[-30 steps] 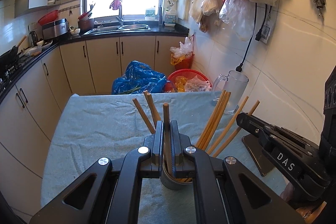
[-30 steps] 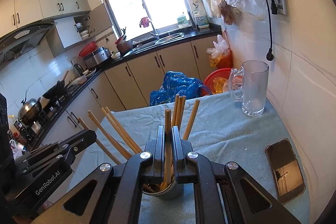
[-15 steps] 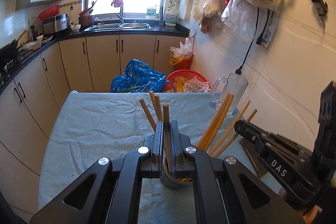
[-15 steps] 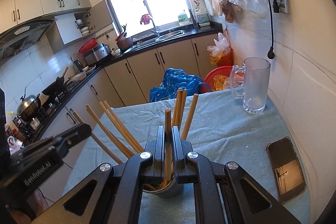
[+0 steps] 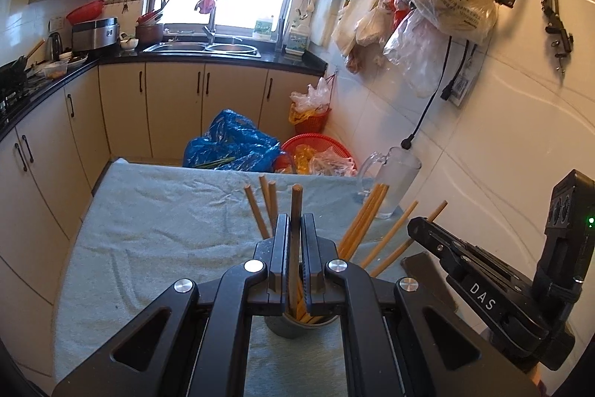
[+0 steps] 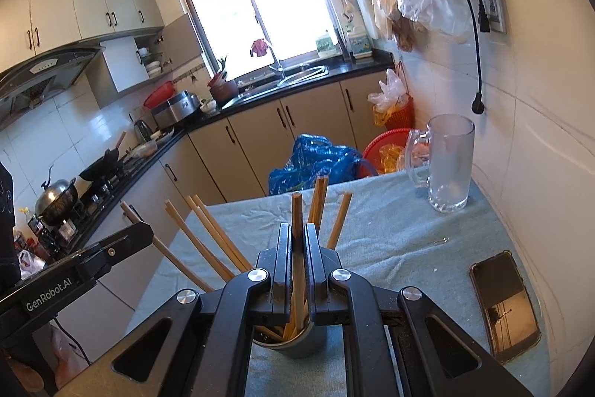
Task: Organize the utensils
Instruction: 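Push the left tool's chopstick down into the cup while the right tool pushes its own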
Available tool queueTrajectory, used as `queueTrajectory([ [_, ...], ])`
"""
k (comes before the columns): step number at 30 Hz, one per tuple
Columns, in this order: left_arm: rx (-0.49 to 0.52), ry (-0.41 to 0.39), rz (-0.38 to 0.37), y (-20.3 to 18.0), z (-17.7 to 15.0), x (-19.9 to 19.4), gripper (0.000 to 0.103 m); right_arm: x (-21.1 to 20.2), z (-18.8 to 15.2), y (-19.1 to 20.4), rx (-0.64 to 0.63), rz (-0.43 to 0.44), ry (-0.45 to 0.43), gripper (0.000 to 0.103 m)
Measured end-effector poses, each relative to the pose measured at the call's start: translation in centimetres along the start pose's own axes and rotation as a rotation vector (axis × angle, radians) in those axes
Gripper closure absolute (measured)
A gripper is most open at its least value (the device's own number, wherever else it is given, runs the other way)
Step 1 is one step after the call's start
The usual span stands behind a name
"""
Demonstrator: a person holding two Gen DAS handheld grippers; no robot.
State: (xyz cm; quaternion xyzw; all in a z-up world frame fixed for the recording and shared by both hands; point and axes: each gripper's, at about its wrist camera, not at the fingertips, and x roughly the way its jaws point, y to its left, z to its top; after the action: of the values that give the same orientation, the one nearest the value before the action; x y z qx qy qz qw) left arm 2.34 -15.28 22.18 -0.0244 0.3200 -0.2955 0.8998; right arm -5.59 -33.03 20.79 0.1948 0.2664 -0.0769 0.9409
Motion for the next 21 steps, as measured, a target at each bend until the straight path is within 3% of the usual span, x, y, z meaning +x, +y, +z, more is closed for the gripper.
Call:
queueTrajectory([
  [21,0.067,-0.188,-0.046,-2.5,1.7,-9.0,0.098,-5.6,2.5,-0.2,0.060,0.058,-0.127,0.096],
])
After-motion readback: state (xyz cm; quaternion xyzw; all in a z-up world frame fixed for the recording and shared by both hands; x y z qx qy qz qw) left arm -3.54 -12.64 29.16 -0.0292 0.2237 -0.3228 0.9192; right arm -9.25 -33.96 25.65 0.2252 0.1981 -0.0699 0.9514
